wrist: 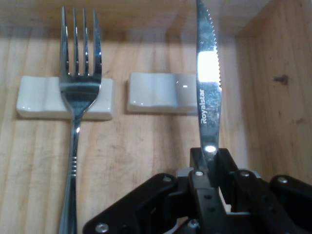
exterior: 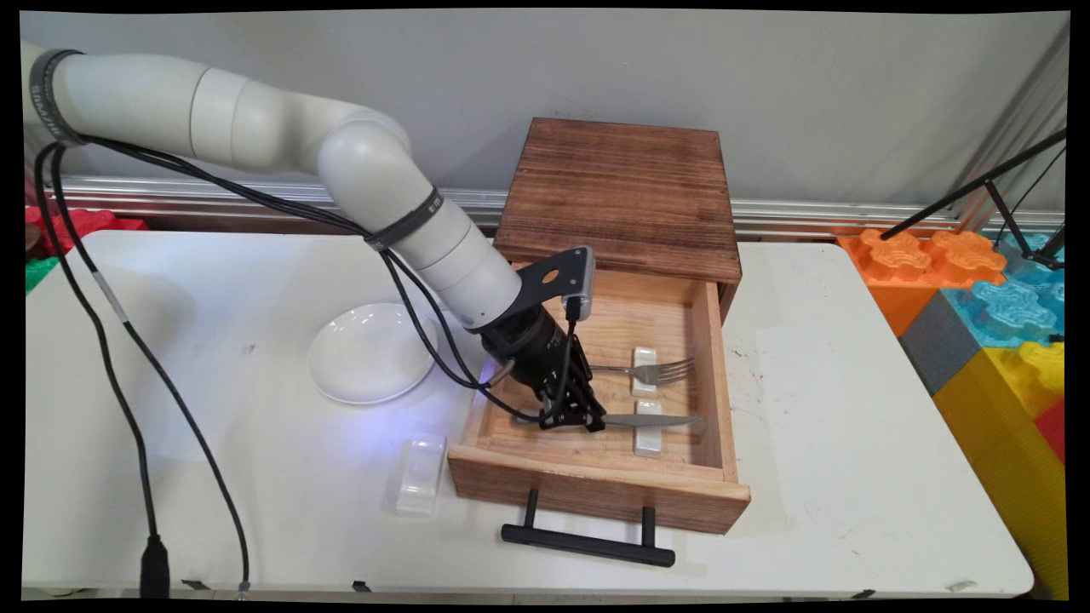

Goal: Place the picked object into the drawer

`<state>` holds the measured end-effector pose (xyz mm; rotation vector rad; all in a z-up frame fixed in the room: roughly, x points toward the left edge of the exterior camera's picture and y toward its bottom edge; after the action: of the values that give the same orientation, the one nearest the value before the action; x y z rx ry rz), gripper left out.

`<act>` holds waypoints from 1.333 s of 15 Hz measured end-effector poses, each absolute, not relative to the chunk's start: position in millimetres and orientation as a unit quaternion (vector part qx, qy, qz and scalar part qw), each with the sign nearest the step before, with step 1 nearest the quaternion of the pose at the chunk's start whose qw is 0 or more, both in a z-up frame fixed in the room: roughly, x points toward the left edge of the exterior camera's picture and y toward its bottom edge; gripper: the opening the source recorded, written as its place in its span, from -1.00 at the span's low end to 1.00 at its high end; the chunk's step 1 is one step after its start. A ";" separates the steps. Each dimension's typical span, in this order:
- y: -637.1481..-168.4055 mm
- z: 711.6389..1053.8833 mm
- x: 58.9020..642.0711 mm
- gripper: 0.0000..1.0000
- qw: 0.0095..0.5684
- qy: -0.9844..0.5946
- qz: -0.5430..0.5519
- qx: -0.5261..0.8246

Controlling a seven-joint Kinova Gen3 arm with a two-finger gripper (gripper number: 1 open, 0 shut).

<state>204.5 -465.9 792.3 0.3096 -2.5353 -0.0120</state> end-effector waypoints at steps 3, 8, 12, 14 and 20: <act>-465.9 789.2 205.1 -1.00 0.288 -0.950 -0.004 0.118; -466.0 784.0 206.5 -1.00 0.286 -0.950 -0.004 0.121; -465.2 778.8 208.1 -1.00 0.284 -0.951 -0.005 0.122; -464.9 776.2 208.3 -1.00 0.285 -0.951 -0.006 0.122; -466.5 772.2 207.7 1.00 0.287 -0.951 -0.001 0.119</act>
<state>207.7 -466.5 772.2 0.3190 -2.5403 -0.0027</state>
